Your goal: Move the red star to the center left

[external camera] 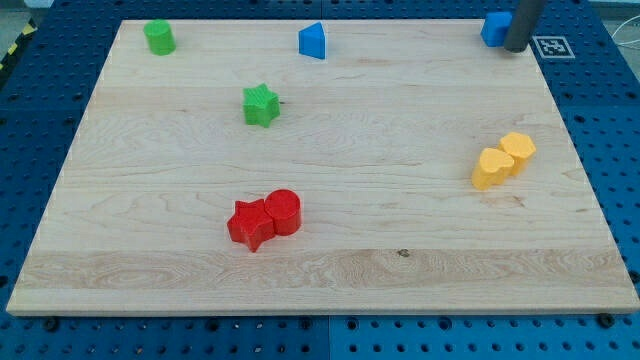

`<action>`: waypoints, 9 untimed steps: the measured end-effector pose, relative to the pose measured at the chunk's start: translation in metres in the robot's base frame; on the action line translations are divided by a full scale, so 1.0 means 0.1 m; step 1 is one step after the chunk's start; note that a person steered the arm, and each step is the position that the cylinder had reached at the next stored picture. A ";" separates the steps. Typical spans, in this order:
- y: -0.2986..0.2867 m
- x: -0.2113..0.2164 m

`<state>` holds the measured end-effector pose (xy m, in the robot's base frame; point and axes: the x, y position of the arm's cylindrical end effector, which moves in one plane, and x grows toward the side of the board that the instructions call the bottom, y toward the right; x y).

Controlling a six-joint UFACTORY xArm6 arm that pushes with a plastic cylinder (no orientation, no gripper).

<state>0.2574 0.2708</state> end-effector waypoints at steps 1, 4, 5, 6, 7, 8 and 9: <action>0.03 0.18; 0.07 0.49; -0.07 0.70; -0.64 0.85; -1.25 0.89; -1.47 1.31; -1.68 1.78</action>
<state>0.4351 0.1025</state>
